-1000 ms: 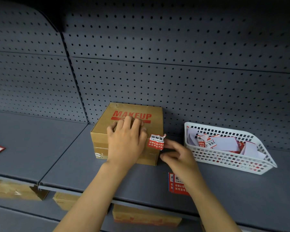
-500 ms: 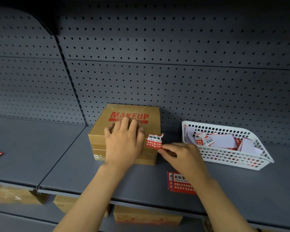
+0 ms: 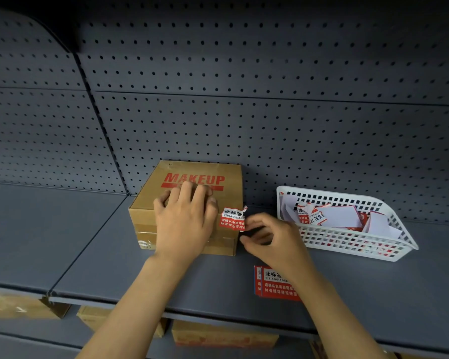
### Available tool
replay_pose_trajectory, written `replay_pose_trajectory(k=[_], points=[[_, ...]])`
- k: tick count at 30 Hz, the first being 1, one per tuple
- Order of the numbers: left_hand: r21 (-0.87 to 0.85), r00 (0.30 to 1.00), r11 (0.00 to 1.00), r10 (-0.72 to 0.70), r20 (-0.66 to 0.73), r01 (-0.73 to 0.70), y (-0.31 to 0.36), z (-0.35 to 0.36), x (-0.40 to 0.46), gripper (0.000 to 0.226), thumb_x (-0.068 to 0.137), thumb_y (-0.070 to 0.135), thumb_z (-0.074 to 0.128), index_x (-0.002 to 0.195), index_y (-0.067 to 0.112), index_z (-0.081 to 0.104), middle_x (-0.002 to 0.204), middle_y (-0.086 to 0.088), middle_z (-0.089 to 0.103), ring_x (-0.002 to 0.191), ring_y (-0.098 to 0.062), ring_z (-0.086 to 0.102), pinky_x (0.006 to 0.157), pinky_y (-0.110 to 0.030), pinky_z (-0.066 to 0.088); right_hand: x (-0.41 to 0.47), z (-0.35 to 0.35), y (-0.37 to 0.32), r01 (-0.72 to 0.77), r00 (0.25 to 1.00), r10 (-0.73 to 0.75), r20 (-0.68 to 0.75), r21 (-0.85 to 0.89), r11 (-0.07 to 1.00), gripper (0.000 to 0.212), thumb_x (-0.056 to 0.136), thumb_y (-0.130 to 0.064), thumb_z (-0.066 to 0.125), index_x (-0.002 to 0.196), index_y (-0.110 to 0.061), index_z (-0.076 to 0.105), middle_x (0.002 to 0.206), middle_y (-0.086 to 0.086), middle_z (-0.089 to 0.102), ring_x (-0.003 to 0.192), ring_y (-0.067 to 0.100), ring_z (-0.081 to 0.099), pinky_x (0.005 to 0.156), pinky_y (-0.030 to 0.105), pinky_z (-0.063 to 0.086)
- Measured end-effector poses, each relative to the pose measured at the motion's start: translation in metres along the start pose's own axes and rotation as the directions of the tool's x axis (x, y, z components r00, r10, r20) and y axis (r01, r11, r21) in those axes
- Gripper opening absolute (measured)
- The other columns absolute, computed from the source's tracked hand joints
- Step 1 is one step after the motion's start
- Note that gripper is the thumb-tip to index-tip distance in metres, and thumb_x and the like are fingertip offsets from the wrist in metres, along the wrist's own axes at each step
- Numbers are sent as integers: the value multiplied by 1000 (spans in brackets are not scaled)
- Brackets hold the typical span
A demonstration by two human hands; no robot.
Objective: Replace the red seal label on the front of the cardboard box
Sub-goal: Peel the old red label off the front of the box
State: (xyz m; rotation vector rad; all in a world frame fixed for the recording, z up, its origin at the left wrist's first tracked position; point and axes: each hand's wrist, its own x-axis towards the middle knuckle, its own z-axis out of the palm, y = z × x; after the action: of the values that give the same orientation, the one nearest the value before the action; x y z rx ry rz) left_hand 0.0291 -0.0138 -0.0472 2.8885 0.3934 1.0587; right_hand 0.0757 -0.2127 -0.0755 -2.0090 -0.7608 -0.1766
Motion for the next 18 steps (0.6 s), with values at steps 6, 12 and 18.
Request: replay_pose_trajectory(k=[6,12,18], points=[[3,1000,1000,2,2,-2,-1,-1,0,25,99,39,39,101,24,60,97,3,59,87,-22,58,87,-44,38,3,4,3,64,995,-69,-72,-65,996,21,82,-31,79,100,-19,79,95,-8,80,88,-3,72,75,12,57],[-10,1000,1000,7,1,-7,-2,-1,0,25,99,39,39,102,25,60,98,4,59,89,-21,59,88,-43,38,9,-6,0,165,986,-168,2,-207,964,18,84,-31,74,94,-18,77,87,-6,80,78,-2,73,73,18,61],[-10,1000,1000,-4,8,4,-2,-1,0,27,98,39,38,101,25,61,97,4,59,88,-22,59,88,-43,38,3,5,-2,243,938,-334,-96,-505,828,18,86,-32,59,81,-16,66,68,-3,74,57,10,70,48,31,57]])
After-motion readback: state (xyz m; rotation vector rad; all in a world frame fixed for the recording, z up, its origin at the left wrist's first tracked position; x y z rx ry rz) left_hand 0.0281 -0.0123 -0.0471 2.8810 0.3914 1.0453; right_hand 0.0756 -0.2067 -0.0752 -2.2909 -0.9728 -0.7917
